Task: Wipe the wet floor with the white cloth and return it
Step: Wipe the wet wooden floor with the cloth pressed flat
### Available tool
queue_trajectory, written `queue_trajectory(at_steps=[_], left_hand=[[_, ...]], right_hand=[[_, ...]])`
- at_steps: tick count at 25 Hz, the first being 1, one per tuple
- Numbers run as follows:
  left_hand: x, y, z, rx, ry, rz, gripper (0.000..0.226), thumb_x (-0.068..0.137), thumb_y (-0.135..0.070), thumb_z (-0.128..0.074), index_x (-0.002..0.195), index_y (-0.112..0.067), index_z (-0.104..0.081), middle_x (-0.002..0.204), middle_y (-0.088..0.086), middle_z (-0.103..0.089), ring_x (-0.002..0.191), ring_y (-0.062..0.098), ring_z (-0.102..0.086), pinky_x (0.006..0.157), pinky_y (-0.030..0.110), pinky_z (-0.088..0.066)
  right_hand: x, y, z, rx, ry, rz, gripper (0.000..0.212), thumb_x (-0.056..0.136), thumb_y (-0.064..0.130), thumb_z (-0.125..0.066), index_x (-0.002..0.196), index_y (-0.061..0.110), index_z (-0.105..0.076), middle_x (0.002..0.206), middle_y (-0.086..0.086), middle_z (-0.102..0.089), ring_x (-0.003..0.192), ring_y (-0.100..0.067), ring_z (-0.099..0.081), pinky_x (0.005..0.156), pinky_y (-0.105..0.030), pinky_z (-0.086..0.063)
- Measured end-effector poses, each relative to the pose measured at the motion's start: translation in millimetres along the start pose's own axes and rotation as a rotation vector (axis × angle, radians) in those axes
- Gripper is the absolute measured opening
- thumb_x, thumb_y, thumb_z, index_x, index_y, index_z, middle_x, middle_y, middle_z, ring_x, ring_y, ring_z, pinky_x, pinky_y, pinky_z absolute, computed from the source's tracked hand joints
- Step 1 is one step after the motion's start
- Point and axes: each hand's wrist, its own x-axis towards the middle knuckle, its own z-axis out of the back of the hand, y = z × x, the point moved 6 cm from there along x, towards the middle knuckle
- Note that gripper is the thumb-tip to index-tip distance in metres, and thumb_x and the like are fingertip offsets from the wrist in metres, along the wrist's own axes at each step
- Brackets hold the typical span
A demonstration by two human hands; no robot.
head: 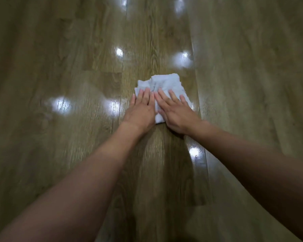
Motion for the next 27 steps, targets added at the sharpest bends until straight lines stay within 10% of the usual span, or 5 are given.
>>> queue_trajectory(at_steps=[6,15,22,27], left_hand=[[-68,-29,-30,0.076,-0.032,-0.115,0.061,0.104,-0.032,-0.015,0.150,-0.002,0.010,0.159,0.017,0.015,0.147,0.030,0.016,0.121,0.045,0.002],[49,23,34,0.047,0.034,0.017,0.059,0.105,-0.030,-0.018,0.152,-0.003,0.006,0.160,0.015,0.013,0.148,0.028,0.013,0.121,0.044,0.003],[-115,13,-37,0.017,-0.086,-0.031,0.063,0.101,-0.041,-0.012,0.153,-0.006,-0.004,0.161,0.012,0.002,0.149,0.025,0.008,0.120,0.041,0.004],[-40,75,-3,0.098,-0.063,0.044,0.065,0.103,-0.037,-0.025,0.152,-0.003,0.002,0.160,0.016,0.005,0.149,0.028,0.005,0.119,0.044,0.000]], right_hand=[[-96,13,-25,-0.054,0.064,0.063,0.058,0.102,0.047,-0.010,0.155,0.025,-0.006,0.162,0.006,-0.008,0.150,-0.022,-0.002,0.119,-0.048,-0.011],[48,-1,17,0.023,-0.004,-0.040,0.054,0.104,0.039,-0.016,0.155,0.025,0.000,0.163,0.005,0.001,0.149,-0.026,0.004,0.119,-0.052,-0.002],[-99,75,-32,-0.024,-0.027,0.103,0.054,0.102,0.036,-0.018,0.153,0.017,-0.022,0.161,-0.002,-0.019,0.148,-0.031,-0.011,0.116,-0.054,-0.015],[7,77,-13,-0.014,-0.011,0.087,0.056,0.102,0.044,-0.010,0.154,0.028,0.002,0.163,0.007,0.005,0.149,-0.026,0.007,0.117,-0.054,0.001]])
